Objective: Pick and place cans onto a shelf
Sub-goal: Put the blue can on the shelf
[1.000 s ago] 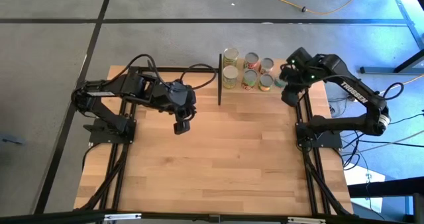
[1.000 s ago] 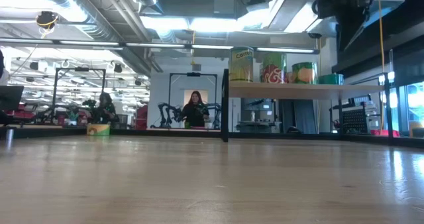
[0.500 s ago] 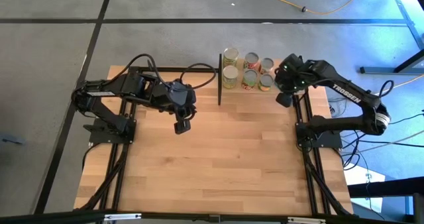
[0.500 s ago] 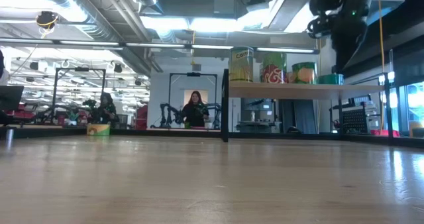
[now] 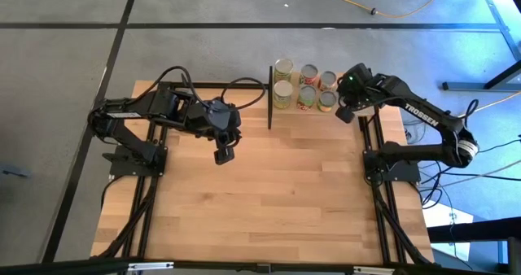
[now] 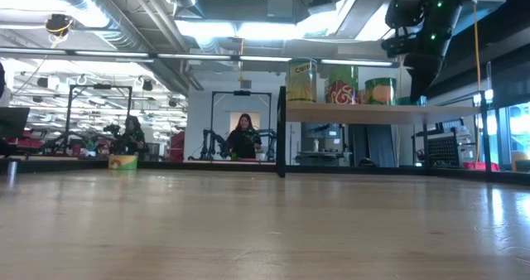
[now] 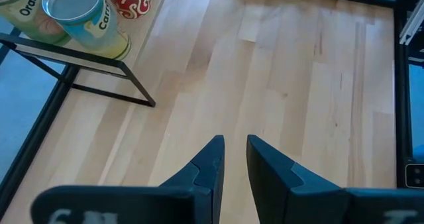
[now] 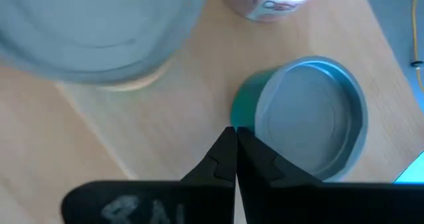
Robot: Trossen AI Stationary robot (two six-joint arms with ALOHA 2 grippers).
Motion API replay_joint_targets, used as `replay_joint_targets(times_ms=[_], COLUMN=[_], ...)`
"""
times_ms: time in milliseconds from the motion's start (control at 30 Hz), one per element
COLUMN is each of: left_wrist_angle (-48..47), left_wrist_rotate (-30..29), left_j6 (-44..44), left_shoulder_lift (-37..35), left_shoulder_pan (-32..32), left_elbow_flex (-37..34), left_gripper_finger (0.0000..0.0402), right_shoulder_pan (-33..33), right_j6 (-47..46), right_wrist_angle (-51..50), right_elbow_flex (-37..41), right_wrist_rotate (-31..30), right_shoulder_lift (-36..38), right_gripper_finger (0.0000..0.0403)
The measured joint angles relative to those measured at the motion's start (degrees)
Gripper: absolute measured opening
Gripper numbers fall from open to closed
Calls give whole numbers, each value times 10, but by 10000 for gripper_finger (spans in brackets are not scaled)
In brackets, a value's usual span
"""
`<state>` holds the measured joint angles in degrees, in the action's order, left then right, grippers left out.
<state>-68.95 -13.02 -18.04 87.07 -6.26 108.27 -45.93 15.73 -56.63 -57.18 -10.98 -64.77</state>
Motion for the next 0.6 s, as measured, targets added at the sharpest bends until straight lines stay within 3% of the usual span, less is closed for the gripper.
replay_joint_targets(times_ms=[167, 600], left_wrist_angle=[0, 0], left_wrist_rotate=[0, -8], left_j6=[-1, -11], left_shoulder_lift=[0, 0], left_shoulder_pan=[0, 0], left_elbow_flex=[0, 0], left_gripper_finger=[57, 57], right_shoulder_pan=[-18, -26], right_j6=[14, 69], right_wrist_angle=[37, 120], right_elbow_flex=[20, 47], right_wrist_rotate=[-34, -30], right_shoulder_lift=[0, 0], right_gripper_finger=[6, 7])
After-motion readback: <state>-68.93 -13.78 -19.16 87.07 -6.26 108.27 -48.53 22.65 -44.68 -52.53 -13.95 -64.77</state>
